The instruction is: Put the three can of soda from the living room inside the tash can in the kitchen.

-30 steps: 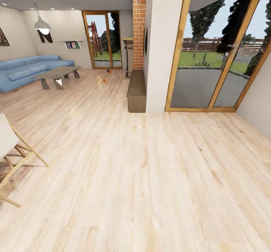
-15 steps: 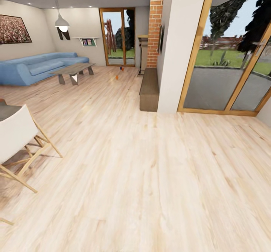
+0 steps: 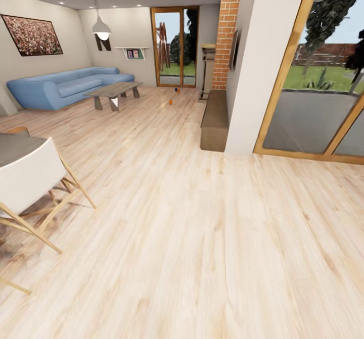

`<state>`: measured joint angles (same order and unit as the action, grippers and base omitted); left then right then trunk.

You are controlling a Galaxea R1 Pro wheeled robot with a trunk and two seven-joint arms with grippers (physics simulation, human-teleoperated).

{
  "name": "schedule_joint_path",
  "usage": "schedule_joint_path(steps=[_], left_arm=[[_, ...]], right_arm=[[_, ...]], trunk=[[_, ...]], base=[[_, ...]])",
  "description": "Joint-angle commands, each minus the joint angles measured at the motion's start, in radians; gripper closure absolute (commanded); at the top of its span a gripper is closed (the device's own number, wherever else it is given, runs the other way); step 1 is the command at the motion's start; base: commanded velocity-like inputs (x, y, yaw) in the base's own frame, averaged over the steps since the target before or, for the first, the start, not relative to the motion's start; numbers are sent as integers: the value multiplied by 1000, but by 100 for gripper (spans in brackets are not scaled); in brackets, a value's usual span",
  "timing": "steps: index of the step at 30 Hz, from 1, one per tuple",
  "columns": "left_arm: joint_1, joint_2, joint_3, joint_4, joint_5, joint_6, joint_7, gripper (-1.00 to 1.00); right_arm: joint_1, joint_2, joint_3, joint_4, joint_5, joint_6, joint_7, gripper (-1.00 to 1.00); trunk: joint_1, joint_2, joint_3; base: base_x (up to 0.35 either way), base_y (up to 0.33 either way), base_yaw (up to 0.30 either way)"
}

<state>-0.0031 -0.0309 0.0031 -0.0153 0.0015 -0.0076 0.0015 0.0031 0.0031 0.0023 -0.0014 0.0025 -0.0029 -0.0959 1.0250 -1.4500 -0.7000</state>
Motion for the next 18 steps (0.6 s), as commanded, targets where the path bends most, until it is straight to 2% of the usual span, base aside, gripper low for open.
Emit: schedule_joint_path(steps=[1,18], left_arm=[[0,0,0,0,0,0,0,-100],[0,-1,0,0,0,0,0,-100]], right_arm=[[0,0,0,0,-1,0,0,-100],[0,3,-4,1,-4,1,0,-100]], trunk=[[0,0,0],[0,0,-1]], base=[[316,0,38],[339,0,12]])
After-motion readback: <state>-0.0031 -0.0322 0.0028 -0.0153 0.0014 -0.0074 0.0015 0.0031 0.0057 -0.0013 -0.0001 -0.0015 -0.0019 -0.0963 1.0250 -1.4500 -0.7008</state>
